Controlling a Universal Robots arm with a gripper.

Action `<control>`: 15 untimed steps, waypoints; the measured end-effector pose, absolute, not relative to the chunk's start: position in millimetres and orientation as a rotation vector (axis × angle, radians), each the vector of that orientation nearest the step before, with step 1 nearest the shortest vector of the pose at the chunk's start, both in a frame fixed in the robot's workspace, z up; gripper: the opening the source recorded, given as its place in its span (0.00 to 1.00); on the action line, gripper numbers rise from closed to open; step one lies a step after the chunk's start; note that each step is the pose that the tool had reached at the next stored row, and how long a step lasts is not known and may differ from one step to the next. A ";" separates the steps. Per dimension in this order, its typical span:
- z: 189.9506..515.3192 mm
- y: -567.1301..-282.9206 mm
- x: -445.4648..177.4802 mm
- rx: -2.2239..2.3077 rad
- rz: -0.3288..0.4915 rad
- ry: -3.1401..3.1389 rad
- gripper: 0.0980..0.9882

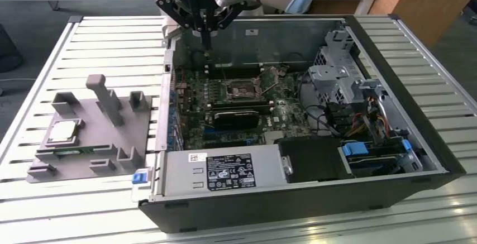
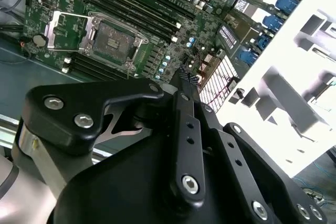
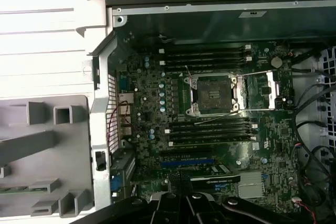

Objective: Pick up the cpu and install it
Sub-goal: 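Reach for the cpu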

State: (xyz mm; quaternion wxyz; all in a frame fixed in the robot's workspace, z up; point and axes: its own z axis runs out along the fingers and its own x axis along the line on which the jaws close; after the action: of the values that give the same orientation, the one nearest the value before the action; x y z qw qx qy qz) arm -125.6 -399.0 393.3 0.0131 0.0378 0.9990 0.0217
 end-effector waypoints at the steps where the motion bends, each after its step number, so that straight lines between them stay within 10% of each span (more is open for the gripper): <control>1: 393.3 -398.9 -126.3 0.118 0.068 3.113 0.01; 15: 392.9 -398.9 -136.8 0.118 0.068 3.112 0.01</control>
State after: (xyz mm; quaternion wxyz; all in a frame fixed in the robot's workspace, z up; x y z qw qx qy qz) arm -136.8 -398.9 392.9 0.0131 0.0379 0.9990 0.0217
